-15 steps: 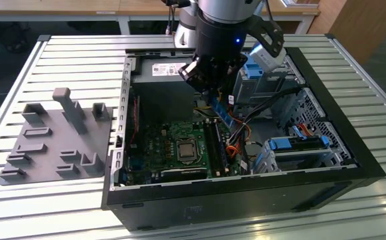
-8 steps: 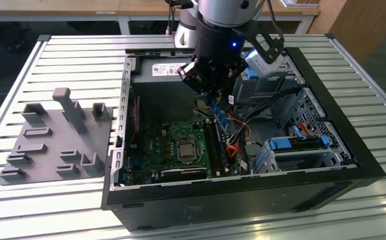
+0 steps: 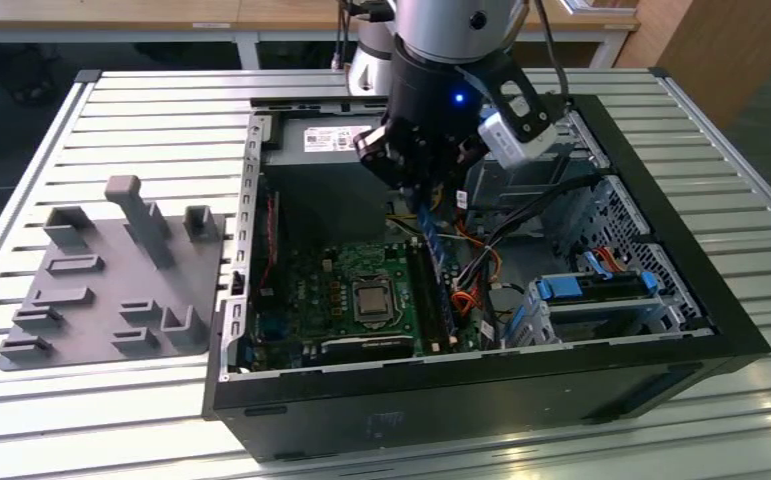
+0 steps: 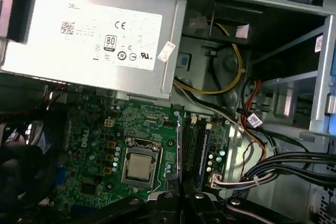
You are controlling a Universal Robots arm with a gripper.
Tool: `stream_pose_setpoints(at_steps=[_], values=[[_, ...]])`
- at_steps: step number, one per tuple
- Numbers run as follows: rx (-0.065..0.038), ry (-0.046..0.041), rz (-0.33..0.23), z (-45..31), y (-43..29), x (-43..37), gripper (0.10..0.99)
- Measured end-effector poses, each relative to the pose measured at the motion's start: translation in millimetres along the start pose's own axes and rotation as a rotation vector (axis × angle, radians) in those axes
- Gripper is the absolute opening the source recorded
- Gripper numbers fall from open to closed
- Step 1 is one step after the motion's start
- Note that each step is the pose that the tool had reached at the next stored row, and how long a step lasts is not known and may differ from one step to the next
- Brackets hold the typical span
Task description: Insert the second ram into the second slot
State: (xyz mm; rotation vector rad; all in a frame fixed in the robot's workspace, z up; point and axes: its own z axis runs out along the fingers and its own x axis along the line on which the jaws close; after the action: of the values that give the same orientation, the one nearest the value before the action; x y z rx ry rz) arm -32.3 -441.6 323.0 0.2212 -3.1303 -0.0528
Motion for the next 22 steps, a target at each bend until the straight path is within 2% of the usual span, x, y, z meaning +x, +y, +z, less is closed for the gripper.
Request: stream_pose_setpoints(at_steps=[9,13,18,22], values=[[0.000,-0.0044,0.128,15.4,-0.5,-0.1,0.141],[0.000,-0.0048,0.144,22.7,-1.0,-1.5,0.141],[0.000,-0.0050,0.148,31.7,-2.2,-7.3,0.141],[0.000,-0.0053,0.156,37.1,-2.4,-7.8,0.141]])
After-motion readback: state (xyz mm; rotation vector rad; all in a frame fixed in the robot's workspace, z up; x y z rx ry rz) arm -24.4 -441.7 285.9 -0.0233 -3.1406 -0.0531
